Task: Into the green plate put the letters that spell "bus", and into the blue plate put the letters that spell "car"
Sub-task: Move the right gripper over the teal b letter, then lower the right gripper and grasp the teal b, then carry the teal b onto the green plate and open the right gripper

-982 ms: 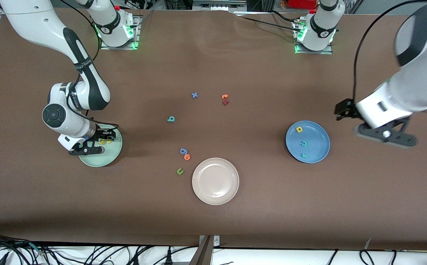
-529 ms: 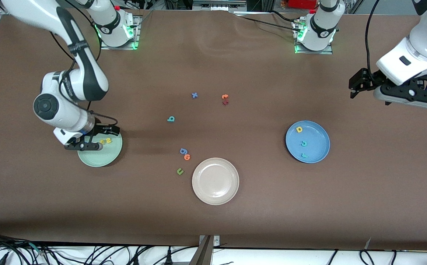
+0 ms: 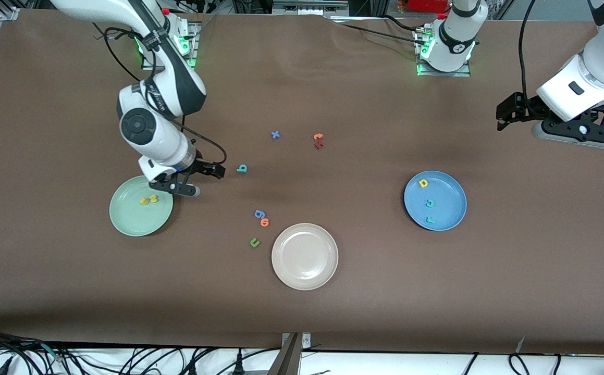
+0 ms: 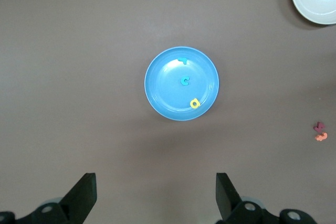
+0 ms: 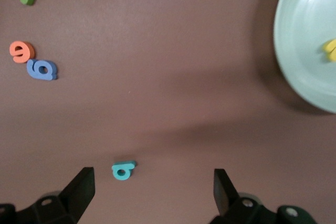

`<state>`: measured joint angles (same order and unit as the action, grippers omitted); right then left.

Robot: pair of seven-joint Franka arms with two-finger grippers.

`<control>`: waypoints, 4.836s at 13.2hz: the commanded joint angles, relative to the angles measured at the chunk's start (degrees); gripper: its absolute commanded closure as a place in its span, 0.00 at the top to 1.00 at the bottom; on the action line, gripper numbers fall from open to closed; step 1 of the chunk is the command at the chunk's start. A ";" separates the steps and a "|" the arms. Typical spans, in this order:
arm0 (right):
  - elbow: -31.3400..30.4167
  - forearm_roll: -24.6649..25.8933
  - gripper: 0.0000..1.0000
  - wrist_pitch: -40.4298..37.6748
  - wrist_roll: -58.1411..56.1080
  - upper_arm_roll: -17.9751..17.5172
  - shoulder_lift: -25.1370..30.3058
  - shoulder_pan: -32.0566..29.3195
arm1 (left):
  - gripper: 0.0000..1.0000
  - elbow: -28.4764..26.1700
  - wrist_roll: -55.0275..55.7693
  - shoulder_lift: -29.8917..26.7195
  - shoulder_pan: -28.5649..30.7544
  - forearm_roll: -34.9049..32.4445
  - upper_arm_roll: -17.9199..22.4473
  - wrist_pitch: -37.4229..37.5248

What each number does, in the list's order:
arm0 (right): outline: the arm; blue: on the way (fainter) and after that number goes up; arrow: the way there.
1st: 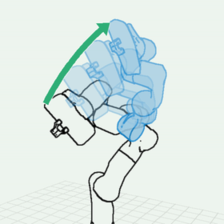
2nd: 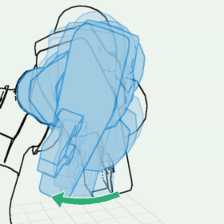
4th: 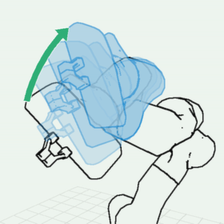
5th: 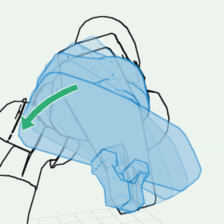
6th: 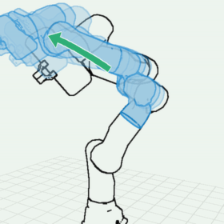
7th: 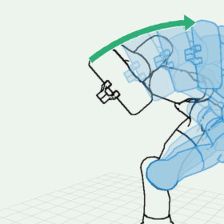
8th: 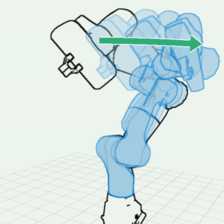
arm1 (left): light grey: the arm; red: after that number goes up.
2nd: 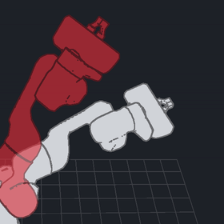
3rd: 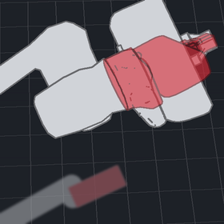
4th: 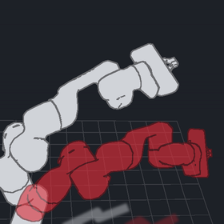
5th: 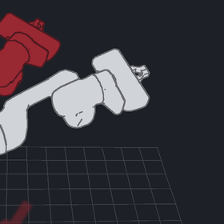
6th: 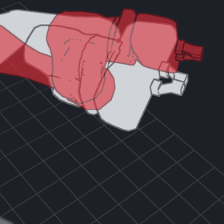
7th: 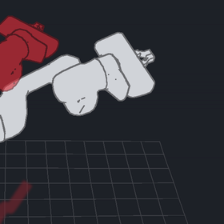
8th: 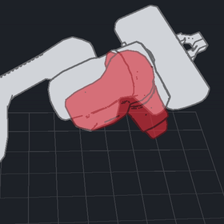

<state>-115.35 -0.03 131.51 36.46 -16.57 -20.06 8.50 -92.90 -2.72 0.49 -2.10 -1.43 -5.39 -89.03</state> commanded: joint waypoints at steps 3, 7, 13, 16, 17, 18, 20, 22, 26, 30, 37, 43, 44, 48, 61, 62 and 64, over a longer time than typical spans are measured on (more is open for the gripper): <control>-4.09 9.21 1.00 4.28 -1.09 -3.73 -1.64 1.16 | 1.00 -0.01 -1.06 -0.67 0.69 1.87 -0.33 1.40; -7.25 13.92 1.00 4.54 -20.23 -5.58 -1.47 1.16 | 1.00 0.08 -0.98 -0.67 0.69 1.87 -0.15 1.75; -10.42 31.12 0.99 7.96 -31.60 -7.78 -1.56 1.08 | 1.00 0.08 -1.06 -0.67 0.69 1.87 -0.15 1.75; -11.48 31.77 0.97 10.87 -18.53 -7.78 -1.90 1.08 | 1.00 0.08 -0.98 -0.67 0.69 1.87 -0.15 1.75; -11.31 30.55 0.97 13.57 -10.17 -7.61 -3.21 0.99 | 1.00 0.08 -1.06 -0.67 0.78 1.87 -0.15 1.75; -10.87 26.88 0.97 17.60 -3.04 -7.52 -5.05 1.07 | 1.00 0.08 -0.98 -0.67 0.78 1.87 -0.15 1.75; -10.95 24.21 0.96 22.63 9.11 -7.43 -7.35 1.08 | 1.00 0.08 -0.98 -0.67 0.69 1.87 -0.15 1.75; -10.78 23.94 0.90 23.00 19.48 -7.43 -7.10 1.08 | 1.00 0.17 -0.98 -0.67 0.69 1.87 -0.15 1.75; -10.69 23.85 0.88 22.91 24.36 -6.29 -7.27 1.07 | 1.00 0.17 -0.98 -0.67 0.69 1.87 -0.15 1.75; -10.60 23.94 0.86 23.00 24.28 -5.58 -7.45 0.99 | 1.00 0.17 -0.98 -0.67 0.69 1.78 -0.15 1.84; -10.69 24.12 0.84 24.40 23.66 -5.67 -8.50 1.16 | 1.00 0.17 -0.98 -0.67 0.69 1.78 -0.24 1.84; -10.51 24.20 0.84 24.76 23.40 -5.67 -8.94 1.51 | 1.00 0.79 -0.19 -0.41 0.61 1.52 -0.50 1.84; -10.43 24.12 0.84 25.11 23.40 -5.58 -9.11 1.86 | 1.00 0.87 -0.19 -0.32 0.61 1.52 -0.42 1.84; -10.34 24.20 0.80 25.55 23.31 -5.58 -9.29 1.95 | 1.00 0.96 -0.19 -0.32 0.52 1.52 -0.50 1.84; -9.64 24.20 0.09 26.17 22.26 -5.49 -8.41 1.69 | 1.00 1.49 -0.98 -0.49 1.57 1.08 0.38 2.90; -9.46 24.20 0.06 26.16 22.26 -5.49 -8.41 1.69 | 1.00 1.75 -0.98 -0.41 1.57 1.08 0.29 2.90; -9.28 24.20 0.03 26.08 21.99 -5.41 -7.89 1.60 | 1.00 1.75 -0.89 -0.41 1.57 1.52 0.29 2.81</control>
<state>-124.74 24.58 157.23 59.71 -22.11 -28.77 10.18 -92.04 -2.73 0.44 -0.98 -1.42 -4.92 -87.39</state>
